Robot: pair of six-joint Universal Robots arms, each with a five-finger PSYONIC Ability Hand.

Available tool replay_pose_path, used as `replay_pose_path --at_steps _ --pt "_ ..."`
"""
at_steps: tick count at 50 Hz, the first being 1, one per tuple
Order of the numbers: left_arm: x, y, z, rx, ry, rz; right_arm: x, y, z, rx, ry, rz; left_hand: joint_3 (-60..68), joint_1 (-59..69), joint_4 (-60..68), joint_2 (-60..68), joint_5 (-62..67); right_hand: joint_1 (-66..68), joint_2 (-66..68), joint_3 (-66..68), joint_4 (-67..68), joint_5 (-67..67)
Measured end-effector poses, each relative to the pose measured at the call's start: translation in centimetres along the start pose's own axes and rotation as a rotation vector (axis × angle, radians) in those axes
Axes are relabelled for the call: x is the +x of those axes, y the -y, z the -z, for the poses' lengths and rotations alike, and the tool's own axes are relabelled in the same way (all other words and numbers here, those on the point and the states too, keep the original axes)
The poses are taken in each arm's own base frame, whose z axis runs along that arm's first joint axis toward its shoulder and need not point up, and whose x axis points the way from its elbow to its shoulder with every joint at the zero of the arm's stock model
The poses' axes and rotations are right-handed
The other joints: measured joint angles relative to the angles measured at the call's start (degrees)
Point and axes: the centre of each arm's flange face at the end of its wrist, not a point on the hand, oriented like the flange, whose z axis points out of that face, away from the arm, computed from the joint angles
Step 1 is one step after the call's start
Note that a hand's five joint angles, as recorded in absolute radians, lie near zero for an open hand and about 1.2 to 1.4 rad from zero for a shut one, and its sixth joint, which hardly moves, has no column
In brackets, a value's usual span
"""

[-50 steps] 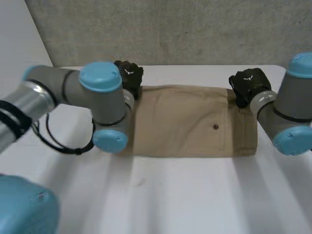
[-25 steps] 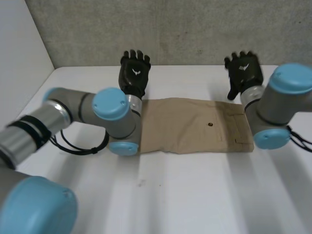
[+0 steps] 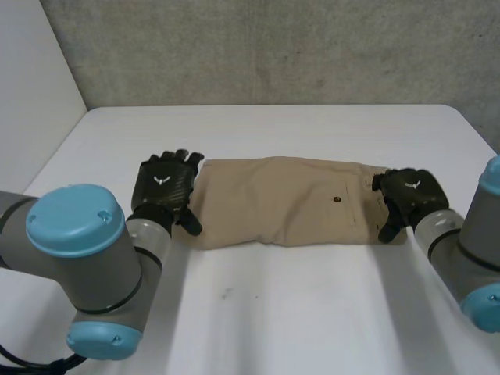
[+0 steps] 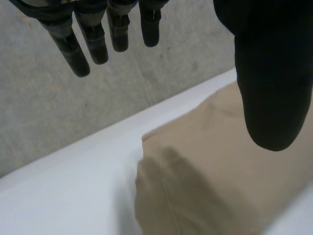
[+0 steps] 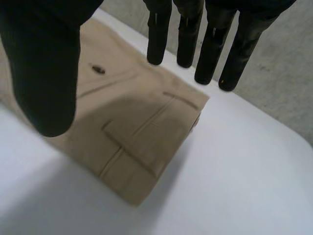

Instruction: Fold the shorts.

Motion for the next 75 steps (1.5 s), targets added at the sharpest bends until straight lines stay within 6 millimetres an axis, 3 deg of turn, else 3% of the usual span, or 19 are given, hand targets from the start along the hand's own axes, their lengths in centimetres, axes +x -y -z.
replay_pose_path --at_steps 11,12,14,23,31,37,38,40,41,45,46,51,56,61,64,65,67,72,75 --pt "0.1 -0.8 -0.5 -0.008 0.006 -0.01 -0.1 -3.2 -2.6 0.013 -0.017 0.012 0.0 0.0 0.0 0.0 0.0 13.4 15.8 15.7 15.7 14.9" --pt "0.0 -0.8 -0.5 -0.007 0.007 -0.009 0.1 -3.4 -2.9 0.011 -0.023 0.015 0.0 0.0 0.0 0.0 -0.1 26.9 34.8 33.8 34.0 32.2" --pt "0.0 -0.8 -0.5 -0.005 0.008 -0.009 0.3 -3.5 -3.1 0.01 -0.03 0.018 0.0 0.0 0.0 0.0 0.0 29.2 39.9 39.8 40.2 37.0" --pt "-0.2 -0.8 -0.6 -0.002 0.014 -0.008 2.8 -3.3 -3.7 -0.005 -0.092 0.066 0.0 0.0 0.0 0.0 0.0 29.2 40.0 40.6 41.2 37.5" --pt "-0.3 -0.7 -0.7 0.001 0.018 -0.008 6.7 -2.1 -3.2 -0.036 -0.201 0.281 0.0 0.0 0.0 0.0 0.0 29.2 40.0 40.6 41.2 37.9" --pt "-0.6 0.1 -0.8 0.023 0.026 -0.003 7.3 -0.5 -2.9 -0.003 -0.231 0.367 0.0 0.0 0.0 0.0 0.0 29.2 40.0 40.6 41.2 38.5" --pt "-0.8 0.8 -0.9 0.042 0.031 0.001 6.4 0.9 -2.8 0.043 -0.221 0.405 0.0 0.0 0.0 0.0 0.0 29.2 40.0 40.6 41.2 38.7" --pt "-0.8 1.0 -1.0 0.048 0.032 0.003 6.2 1.1 -2.8 0.052 -0.217 0.411 0.0 0.0 0.0 0.0 0.0 29.2 40.0 40.6 41.2 38.7" --pt "-1.0 2.1 -1.1 0.08 0.039 0.01 4.3 2.8 -2.5 0.119 -0.182 0.438 0.0 0.0 0.0 0.0 0.0 29.2 40.0 40.6 41.2 39.2" --pt "-1.3 4.2 -1.3 0.142 0.047 0.025 0.5 5.2 -1.8 0.228 -0.098 0.461 0.0 0.0 0.0 0.0 -0.1 29.2 40.0 40.6 41.2 39.3" --pt "-1.3 4.2 -1.3 0.142 0.047 0.025 0.5 5.2 -1.8 0.228 -0.098 0.461 0.0 0.0 0.0 0.0 -0.1 29.2 40.0 40.6 41.2 39.3" --pt "-1.6 7.7 -1.4 0.245 0.058 0.047 -7.6 7.3 0.8 0.399 0.146 0.487 0.0 0.0 0.0 0.0 0.0 29.2 40.5 41.0 41.2 39.3" --pt "-1.7 9.9 -1.5 0.308 0.063 0.062 -13.2 6.5 3.3 0.461 0.365 0.478 0.0 0.0 0.0 0.0 0.0 29.2 40.7 41.0 41.3 40.9" --pt "-1.6 11.4 -1.6 0.351 0.064 0.07 -16.7 4.4 4.7 0.427 0.548 0.379 0.0 0.0 0.0 0.0 0.0 29.1 40.6 40.7 41.3 41.0" --pt "-1.5 12.0 -1.8 0.367 0.062 0.073 -17.4 3.8 4.9 0.386 0.596 0.3 0.0 0.0 0.0 0.0 0.0 11.7 14.8 15.1 16.4 18.2" --pt "-1.5 12.1 -1.8 0.37 0.062 0.074 -17.4 3.8 4.9 0.379 0.602 0.281 0.0 0.0 0.0 0.0 0.0 11.7 14.8 15.1 16.4 18.2" --pt "-1.3 12.4 -2.0 0.377 0.057 0.075 -17.2 4.2 5.0 0.361 0.608 0.217 0.0 0.0 0.0 0.0 0.0 -9.3 -10.0 -9.8 -8.9 -6.8" --pt "-0.5 12.2 -2.2 0.369 0.039 0.074 -15.2 6.5 4.8 0.364 0.561 0.105 0.0 0.0 0.0 0.0 0.0 -11.7 -14.2 -14.9 -13.4 -11.7" --pt "0.2 11.6 -2.4 0.349 0.023 0.07 -11.6 8.6 3.6 0.38 0.432 0.024 0.0 0.0 0.0 0.0 -0.1 -11.7 -14.2 -14.9 -13.4 -11.7"
